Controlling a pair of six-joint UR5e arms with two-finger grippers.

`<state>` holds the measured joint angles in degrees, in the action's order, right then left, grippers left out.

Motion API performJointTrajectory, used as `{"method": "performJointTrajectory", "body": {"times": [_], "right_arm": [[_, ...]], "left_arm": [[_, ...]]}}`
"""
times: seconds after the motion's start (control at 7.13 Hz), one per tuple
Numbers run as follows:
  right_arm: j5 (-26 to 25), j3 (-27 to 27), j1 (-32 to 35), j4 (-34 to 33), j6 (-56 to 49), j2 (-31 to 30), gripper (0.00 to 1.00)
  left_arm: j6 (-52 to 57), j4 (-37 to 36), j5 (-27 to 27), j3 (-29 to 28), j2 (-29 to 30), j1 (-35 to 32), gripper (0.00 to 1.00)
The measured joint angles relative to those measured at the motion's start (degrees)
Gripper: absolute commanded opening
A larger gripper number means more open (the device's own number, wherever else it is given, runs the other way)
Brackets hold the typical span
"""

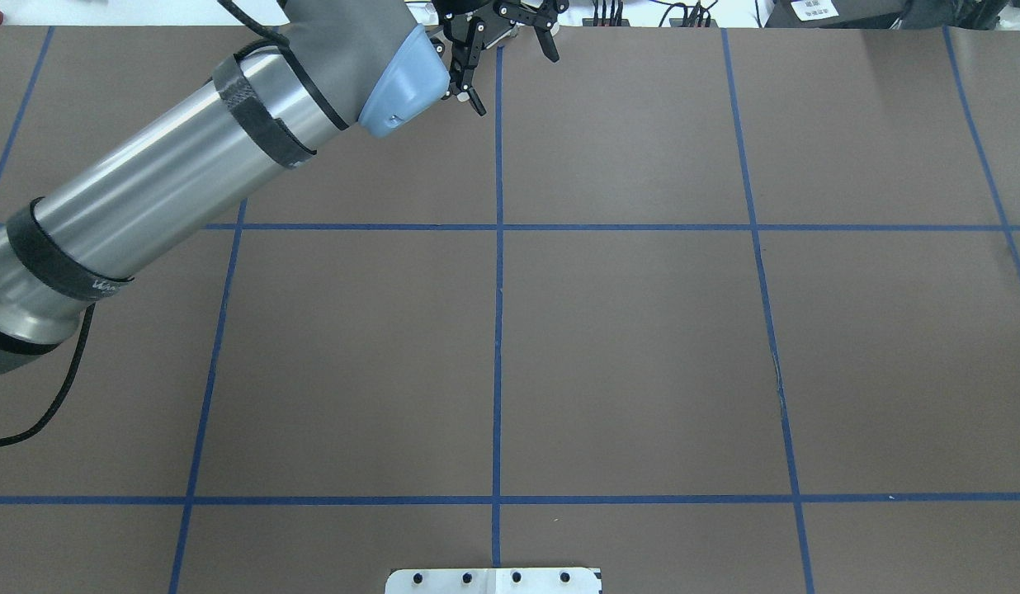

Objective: Left arm hands cup to right arm to dump lemon

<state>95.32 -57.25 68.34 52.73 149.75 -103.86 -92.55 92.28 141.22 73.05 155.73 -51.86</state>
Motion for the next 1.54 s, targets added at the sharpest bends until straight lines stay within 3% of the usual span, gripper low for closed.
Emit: {"method": "performJointTrajectory", "body": {"times": [1.54], "right_arm": [[1.1,0.6,5.7,6.2,16.1,-1.4,0.13]], "left_arm": [[0.0,0.0,-0.4,-0.2,0.3,0.2,1.00]]}}
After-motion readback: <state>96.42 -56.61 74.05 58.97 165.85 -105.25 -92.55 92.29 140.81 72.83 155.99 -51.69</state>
